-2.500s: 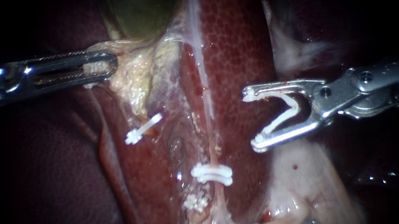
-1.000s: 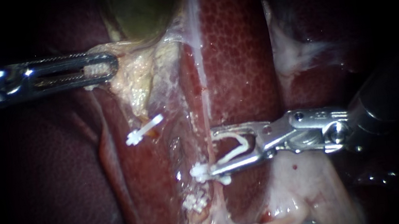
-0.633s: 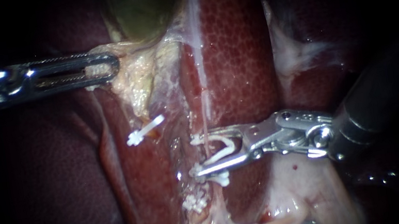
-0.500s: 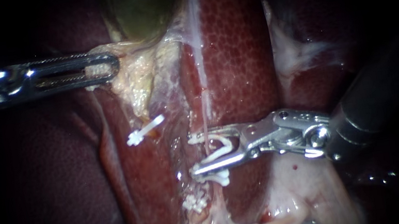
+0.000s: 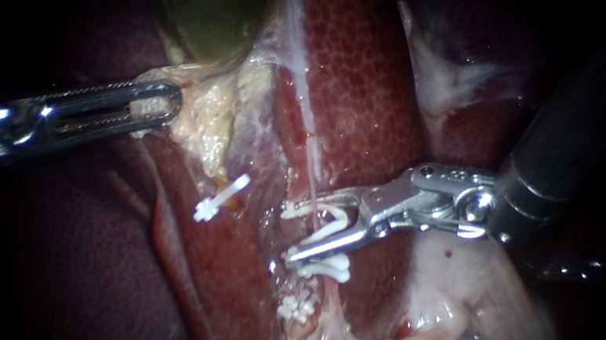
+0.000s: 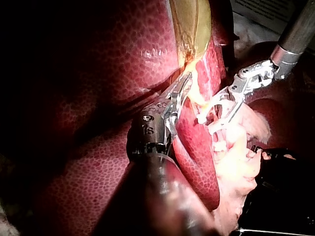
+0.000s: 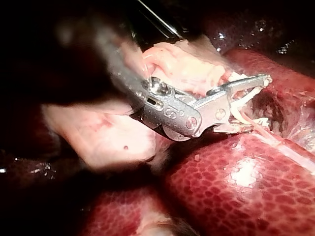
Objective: Clipping third clip right tube
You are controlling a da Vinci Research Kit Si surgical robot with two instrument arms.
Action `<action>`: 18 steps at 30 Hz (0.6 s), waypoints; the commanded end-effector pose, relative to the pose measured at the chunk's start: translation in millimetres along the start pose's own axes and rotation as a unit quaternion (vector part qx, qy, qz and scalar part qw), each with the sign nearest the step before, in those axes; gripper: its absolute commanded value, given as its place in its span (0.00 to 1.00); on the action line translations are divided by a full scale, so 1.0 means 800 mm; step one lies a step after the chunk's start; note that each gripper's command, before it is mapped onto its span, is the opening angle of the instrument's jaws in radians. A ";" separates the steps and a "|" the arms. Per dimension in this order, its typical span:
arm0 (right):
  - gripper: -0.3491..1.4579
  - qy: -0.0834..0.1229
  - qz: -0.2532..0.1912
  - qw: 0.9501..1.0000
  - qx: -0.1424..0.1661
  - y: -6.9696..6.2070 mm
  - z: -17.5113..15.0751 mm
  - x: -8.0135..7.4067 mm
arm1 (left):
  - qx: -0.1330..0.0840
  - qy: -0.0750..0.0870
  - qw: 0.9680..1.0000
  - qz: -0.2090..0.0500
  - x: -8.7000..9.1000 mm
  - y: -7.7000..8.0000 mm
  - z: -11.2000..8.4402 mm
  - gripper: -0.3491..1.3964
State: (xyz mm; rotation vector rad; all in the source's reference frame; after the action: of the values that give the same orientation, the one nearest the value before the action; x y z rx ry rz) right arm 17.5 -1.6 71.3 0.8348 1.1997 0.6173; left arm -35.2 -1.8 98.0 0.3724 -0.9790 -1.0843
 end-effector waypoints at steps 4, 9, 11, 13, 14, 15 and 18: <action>0.42 0.000 0.005 1.000 0.000 0.0003 -0.0003 0.0000 | 0.000 0.000 1.000 0.000 0.0000 0.0000 0.0000 0.00; 0.39 0.000 0.014 1.000 0.000 0.0007 -0.0005 -0.0001 | 0.000 0.000 1.000 0.000 0.0001 0.0000 0.0000 0.00; 0.38 0.000 0.020 1.000 0.000 0.0008 -0.0005 -0.0001 | 0.000 0.000 1.000 0.000 0.0001 0.0000 0.0000 0.00; 0.37 0.000 0.022 1.000 0.000 0.0009 -0.0005 -0.0001 | 0.000 0.000 1.000 0.000 0.0001 0.0000 0.0000 0.00; 0.36 0.000 0.022 1.000 0.000 0.0009 -0.0005 -0.0001 | 0.000 0.000 1.000 0.000 0.0001 0.0000 0.0000 0.00; 0.35 0.000 0.025 1.000 0.000 0.0009 -0.0005 -0.0001 | 0.000 0.000 1.000 0.000 0.0001 0.0000 0.0000 0.00; 0.33 0.001 0.031 1.000 0.000 0.0009 -0.0006 -0.0001 | 0.000 0.000 1.000 0.000 0.0001 0.0000 0.0000 0.00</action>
State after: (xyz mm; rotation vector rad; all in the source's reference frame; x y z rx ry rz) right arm 17.1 -1.1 71.9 0.8774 1.1757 0.6741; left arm -35.2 -1.8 98.0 0.3720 -0.9790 -1.0842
